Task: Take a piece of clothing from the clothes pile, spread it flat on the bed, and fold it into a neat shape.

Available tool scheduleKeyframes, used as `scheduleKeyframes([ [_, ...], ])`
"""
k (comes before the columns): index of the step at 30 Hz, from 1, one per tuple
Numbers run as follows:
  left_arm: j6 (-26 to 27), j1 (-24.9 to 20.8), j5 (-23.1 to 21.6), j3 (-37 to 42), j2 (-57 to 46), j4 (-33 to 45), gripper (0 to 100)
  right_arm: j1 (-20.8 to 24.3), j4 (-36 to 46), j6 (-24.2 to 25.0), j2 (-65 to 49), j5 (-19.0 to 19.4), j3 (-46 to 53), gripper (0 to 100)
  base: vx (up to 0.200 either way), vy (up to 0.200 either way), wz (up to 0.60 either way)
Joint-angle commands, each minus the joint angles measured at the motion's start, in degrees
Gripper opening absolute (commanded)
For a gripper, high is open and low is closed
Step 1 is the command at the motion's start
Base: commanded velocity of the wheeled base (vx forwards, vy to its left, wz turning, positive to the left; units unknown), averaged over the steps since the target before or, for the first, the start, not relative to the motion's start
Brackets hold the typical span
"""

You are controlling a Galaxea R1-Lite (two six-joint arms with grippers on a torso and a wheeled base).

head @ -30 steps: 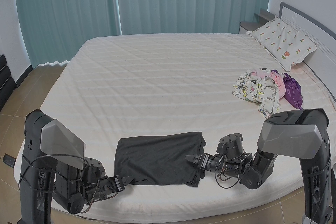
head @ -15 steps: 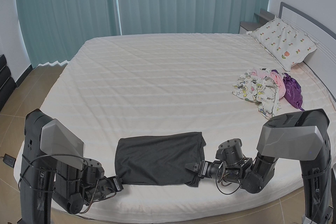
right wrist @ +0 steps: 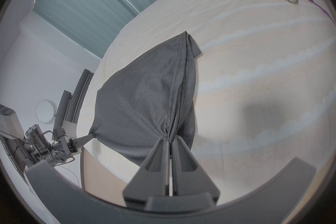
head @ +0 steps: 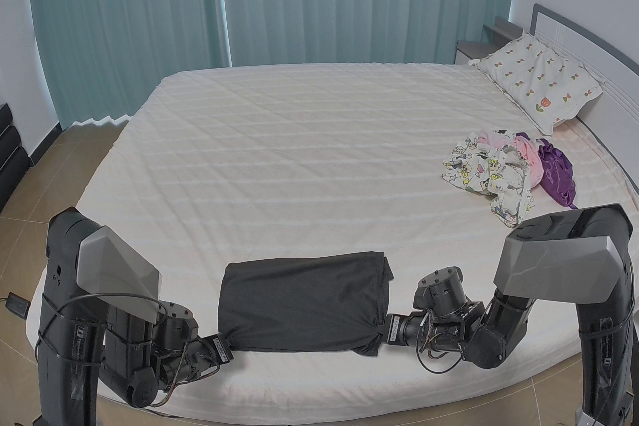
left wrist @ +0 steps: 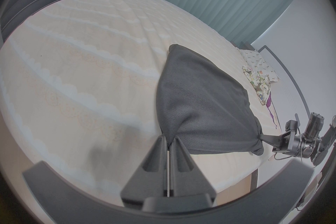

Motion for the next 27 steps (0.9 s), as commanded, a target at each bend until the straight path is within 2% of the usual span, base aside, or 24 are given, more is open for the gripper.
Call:
scheduleKeyframes([
  [1,0.1,0.0,0.4,1.1,-0.1,-1.0,0,0.0,0.1,-0.3,-0.9,-0.1,1.1,0,0.000,0.000,0.00],
  [5,0.2,0.0,0.4,1.6,-0.2,-1.0,0,-0.1,0.2,-0.4,-1.4,-0.2,1.6,0,0.000,0.000,0.00],
  [18,1.8,0.2,0.4,3.7,-0.1,-1.0,0,-0.4,0.9,-5.2,-1.4,-0.5,2.5,0,0.000,0.000,0.00],
  [19,1.8,0.2,0.4,3.7,-0.1,-1.0,100,-0.4,1.3,-5.3,-1.4,-0.5,2.4,0,0.000,0.000,0.00],
  [21,1.8,0.2,0.4,3.7,-0.1,-1.0,100,-0.4,1.9,-5.3,-1.5,-0.5,2.2,0,0.000,0.000,0.00],
  [22,1.8,0.1,0.4,3.8,0.0,-1.0,100,-0.4,2.1,-5.3,-1.5,-0.5,2.1,100,0.000,0.000,0.00],
  [27,1.9,0.1,0.4,3.9,-0.3,-1.0,100,-0.4,2.0,-5.4,-1.6,-0.5,1.9,100,0.000,0.000,0.00],
])
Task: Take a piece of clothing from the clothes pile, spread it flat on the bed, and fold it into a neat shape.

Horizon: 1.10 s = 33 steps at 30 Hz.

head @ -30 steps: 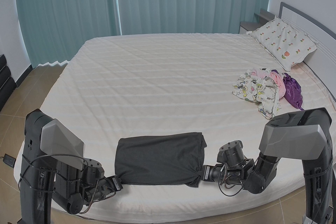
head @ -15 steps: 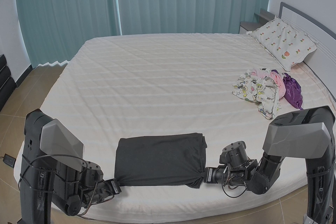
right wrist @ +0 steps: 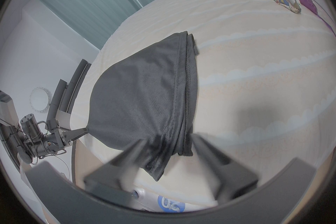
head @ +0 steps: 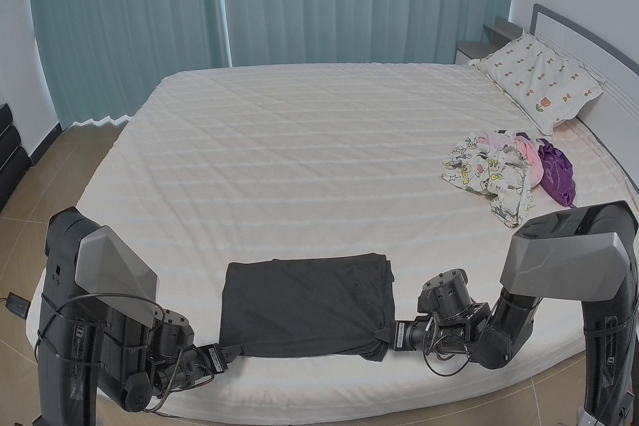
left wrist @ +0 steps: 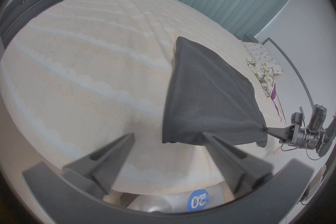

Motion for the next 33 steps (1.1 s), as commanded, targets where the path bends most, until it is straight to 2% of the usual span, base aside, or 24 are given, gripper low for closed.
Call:
scheduleKeyframes([
  [1,0.0,0.1,0.0,0.1,-0.3,-1.1,100,-0.2,-0.3,0.0,-0.5,0.1,-0.3,100,0.000,0.000,0.00],
  [9,1.8,4.5,-0.3,0.3,-6.7,-1.1,100,-2.2,-0.4,0.6,-5.1,0.2,1.4,100,0.000,0.000,0.00],
  [13,1.6,7.3,-0.5,1.6,-14.8,-1.1,100,-6.0,-1.3,1.3,-12.6,-0.2,5.0,100,0.000,0.000,0.00],
  [16,1.6,8.4,-0.4,2.3,-20.1,-1.1,100,-7.4,-1.5,2.1,-17.7,-1.8,7.5,100,0.000,0.000,0.00],
  [17,1.7,9.0,-0.3,2.6,-24.0,-1.1,100,-8.1,-1.7,2.5,-22.0,-3.6,9.7,100,0.000,0.000,0.00],
  [19,1.9,9.3,-0.2,3.2,-26.7,-1.1,100,-8.3,-1.8,2.7,-25.7,-4.9,11.6,100,0.000,0.000,0.00],
  [20,2.1,9.8,-0.1,4.1,-29.9,-1.1,100,-8.4,-1.7,2.6,-30.8,-6.4,14.2,100,0.000,0.000,0.00],
  [24,2.3,11.0,0.0,6.6,-37.2,-1.1,100,-8.3,-0.9,1.8,-44.2,-8.4,19.7,100,0.000,0.000,0.00],
  [26,2.4,11.5,0.5,6.6,-39.7,-1.0,100,-8.1,-0.9,0.9,-49.3,-9.6,21.6,100,0.000,0.000,0.00],
  [30,2.7,12.4,2.4,6.6,-48.3,1.0,100,-7.8,-0.8,-5.0,-61.5,-13.2,27.3,100,0.000,0.000,0.00],
  [33,6.2,12.6,4.1,6.6,-54.6,5.7,100,-8.2,-0.7,-9.8,-68.8,-13.8,31.5,100,0.000,0.000,0.00],
])
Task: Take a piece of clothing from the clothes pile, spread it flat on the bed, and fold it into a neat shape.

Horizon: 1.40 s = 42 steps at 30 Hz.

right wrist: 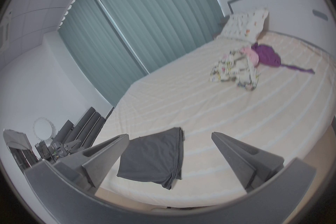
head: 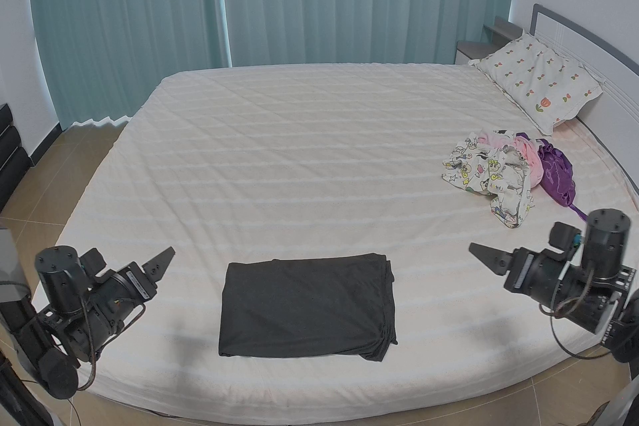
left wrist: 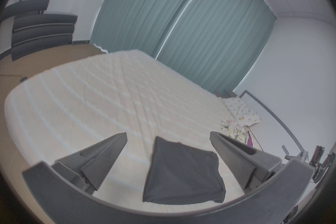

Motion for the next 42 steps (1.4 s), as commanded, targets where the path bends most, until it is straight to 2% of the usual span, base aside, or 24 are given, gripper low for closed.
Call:
scheduleKeyframes([
  [1,4.9,1.9,4.4,1.5,-20.6,7.1,100,-0.5,0.5,-8.8,-25.9,-4.2,12.4,100,0.000,0.000,0.00],
  [3,6.4,1.8,6.7,1.5,-24.5,9.2,100,-0.9,1.2,-10.3,-30.3,-5.0,14.8,100,0.000,0.000,0.00],
  [6,7.0,1.8,7.3,1.5,-29.2,10.8,100,-1.8,4.5,-11.3,-35.8,-6.8,15.9,100,0.000,0.000,0.00],
  [9,9.3,1.9,9.0,1.5,-33.1,14.1,100,-2.4,10.2,-11.6,-42.9,-7.9,15.9,100,0.000,0.000,0.00],
  [10,10.5,1.8,10.8,1.5,-37.2,16.8,100,-2.9,15.1,-12.3,-48.4,-7.9,15.8,100,0.000,0.000,0.00],
  [12,11.2,1.8,11.2,1.5,-41.2,19.6,100,-3.9,19.4,-13.4,-53.1,-7.9,15.9,100,0.000,0.000,0.00],
  [15,15.9,1.9,11.6,1.5,-51.9,31.8,100,-7.2,28.3,-15.6,-62.5,-7.9,15.9,100,0.000,0.000,0.00],
  [16,16.3,1.9,11.7,1.5,-52.9,33.1,100,-7.5,29.3,-15.8,-63.6,-7.9,15.9,100,0.000,0.000,0.00],
  [17,18.4,1.8,11.7,1.3,-59.4,40.5,100,-9.1,32.6,-16.1,-67.2,-7.9,15.9,100,0.000,0.000,0.00],
  [20,21.0,1.8,11.8,0.0,-70.3,52.3,100,-12.2,36.8,-16.6,-72.1,-7.5,15.9,100,0.000,0.000,0.00],
  [24,21.5,1.9,12.9,-2.9,-82.1,67.4,100,-15.2,41.7,-17.5,-76.6,-7.2,15.9,100,0.000,0.000,0.00],
  [28,23.2,1.9,14.9,-4.8,-89.8,77.6,100,-16.9,46.8,-19.8,-80.9,-6.9,15.9,100,0.000,0.000,0.00],
  [31,25.6,2.0,15.7,-4.7,-94.1,81.1,100,-17.6,51.5,-21.1,-84.4,-6.7,15.8,100,0.000,0.000,0.00],
  [35,27.1,2.2,17.1,-4.9,-96.4,82.6,100,-17.6,52.7,-20.9,-85.0,-4.9,15.5,100,0.000,0.000,0.00],
  [36,28.2,2.9,17.5,-5.1,-97.0,82.6,100,-17.6,53.0,-20.8,-85.0,-3.8,15.5,100,0.000,0.000,0.00],
  [40,30.0,6.4,17.4,-4.9,-98.0,82.8,100,-18.5,53.2,-21.3,-84.9,-4.0,15.3,100,0.000,0.000,0.00],
  [42,30.2,9.2,17.5,-5.1,-99.0,83.3,100,-21.1,53.6,-22.0,-84.7,-4.0,15.2,100,0.000,0.000,0.00],
])
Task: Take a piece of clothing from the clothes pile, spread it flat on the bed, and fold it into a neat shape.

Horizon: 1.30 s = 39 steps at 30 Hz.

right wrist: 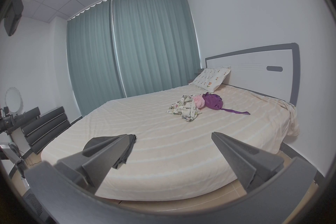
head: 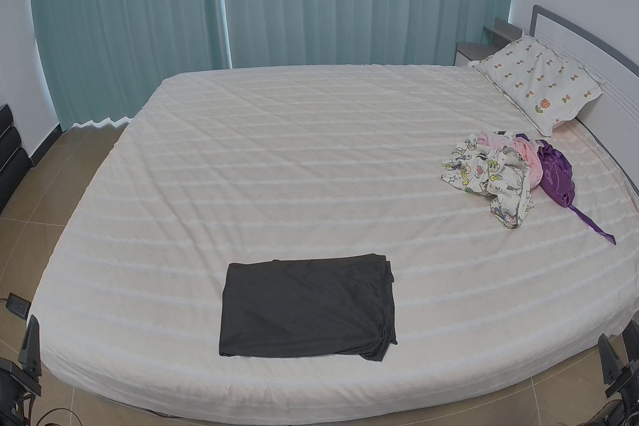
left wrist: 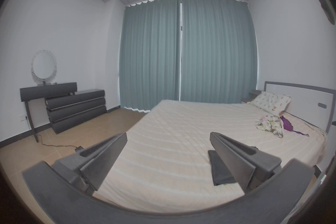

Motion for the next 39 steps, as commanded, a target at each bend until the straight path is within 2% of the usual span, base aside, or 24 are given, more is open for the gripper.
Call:
scheduleKeyframes([
  [1,0.8,4.7,0.3,-0.4,-5.1,0.8,100,-4.4,0.9,-1.0,-1.9,0.3,0.2,100,0.000,0.000,0.00],
  [5,3.6,6.1,0.6,0.2,-7.8,5.7,100,-7.6,3.6,-1.9,-2.4,0.3,-0.8,100,0.000,0.000,0.00],
  [12,5.6,5.8,-0.5,1.5,-8.7,7.3,100,-8.4,5.5,-3.5,-4.7,0.8,-1.5,100,0.000,0.000,0.00],
  [14,7.3,5.4,-3.3,3.7,-9.7,7.3,100,-6.6,5.5,-3.8,-6.4,2.7,-1.4,100,0.000,0.000,0.00],
  [17,8.5,4.7,-8.8,4.5,-11.5,6.4,100,-6.9,5.3,-3.5,-7.7,8.5,-1.3,100,0.000,0.000,0.00],
  [21,9.2,4.7,-11.5,5.0,-11.5,5.0,100,-7.1,4.9,-4.6,-7.8,10.2,-1.3,100,0.000,0.000,0.00],
  [24,7.3,4.7,-23.6,5.3,-11.5,4.6,100,-7.1,3.9,-7.2,-7.8,14.3,-0.9,100,0.000,0.000,0.00],
  [27,5.4,4.7,-27.7,5.2,-11.5,4.7,100,-7.2,1.9,-7.6,-7.8,18.6,-0.1,100,0.000,0.000,0.00],
  [30,5.5,4.7,-27.9,5.1,-11.4,4.8,100,-7.2,1.0,-8.5,-7.8,20.7,0.3,100,0.000,0.000,0.00],
  [39,5.4,5.5,-25.6,5.1,-9.6,4.9,100,-6.9,1.8,-8.6,-7.0,21.5,0.0,100,0.000,0.000,0.00],
])
